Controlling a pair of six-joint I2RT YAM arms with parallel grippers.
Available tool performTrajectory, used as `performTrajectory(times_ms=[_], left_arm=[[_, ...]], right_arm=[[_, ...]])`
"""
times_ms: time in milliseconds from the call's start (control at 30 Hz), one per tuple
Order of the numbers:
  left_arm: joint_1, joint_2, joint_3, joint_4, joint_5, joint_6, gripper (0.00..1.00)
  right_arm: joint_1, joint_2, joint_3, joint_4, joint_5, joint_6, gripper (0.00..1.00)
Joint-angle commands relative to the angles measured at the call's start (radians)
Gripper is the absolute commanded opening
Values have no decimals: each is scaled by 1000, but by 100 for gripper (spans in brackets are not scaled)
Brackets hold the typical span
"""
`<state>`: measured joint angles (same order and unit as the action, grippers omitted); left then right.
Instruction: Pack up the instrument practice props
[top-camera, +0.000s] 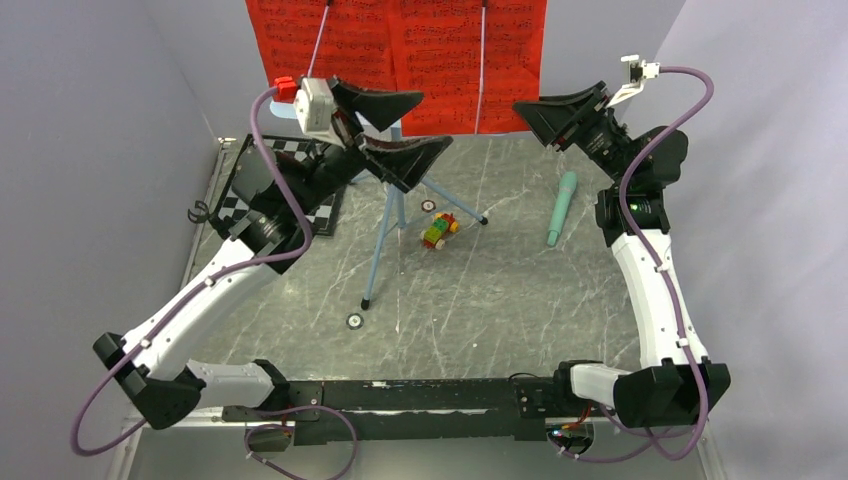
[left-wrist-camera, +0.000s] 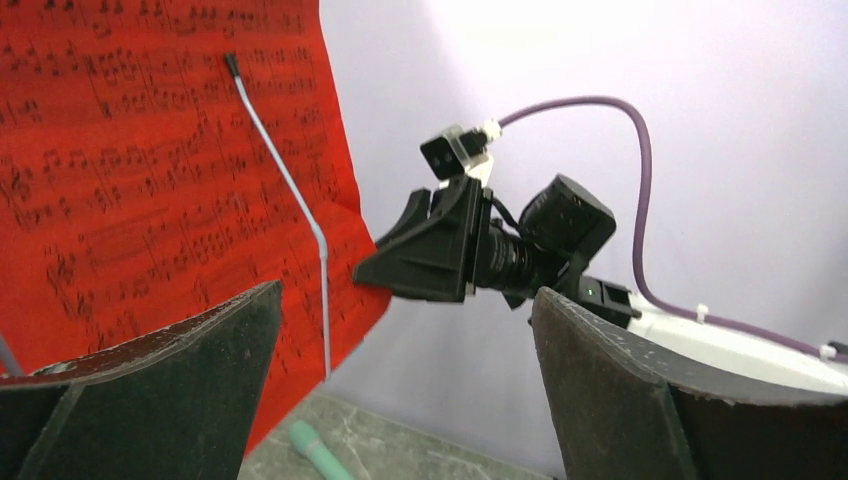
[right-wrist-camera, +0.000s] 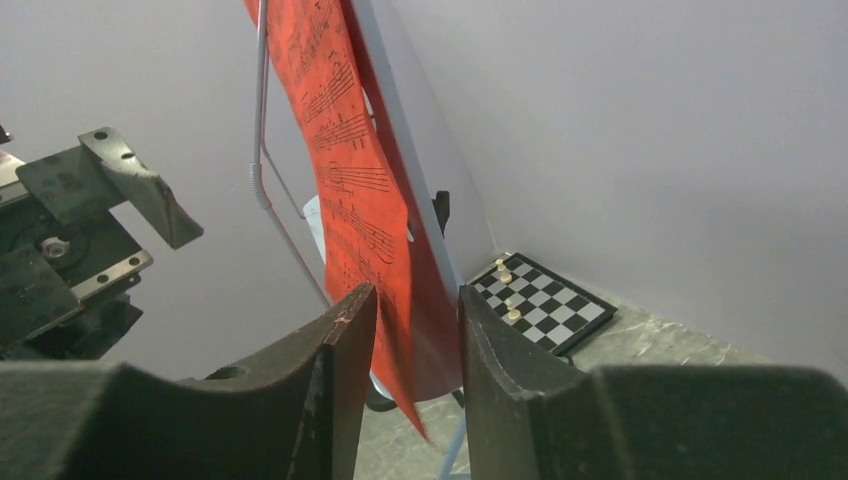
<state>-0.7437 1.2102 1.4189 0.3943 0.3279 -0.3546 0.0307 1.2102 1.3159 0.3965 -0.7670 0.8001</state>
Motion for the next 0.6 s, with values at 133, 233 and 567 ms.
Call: performTrajectory(times_ms=[133, 233, 567], left_arm=[[-2, 132, 186, 86, 21, -29, 99], [-3, 165, 222, 71, 19, -27, 99], [-3, 253, 315, 20, 23, -26, 99]], right_arm=[[10, -34, -1, 24, -9, -8, 32], [11, -49, -2, 18, -1, -5, 32], [15, -72, -4, -7, -2, -3, 0]])
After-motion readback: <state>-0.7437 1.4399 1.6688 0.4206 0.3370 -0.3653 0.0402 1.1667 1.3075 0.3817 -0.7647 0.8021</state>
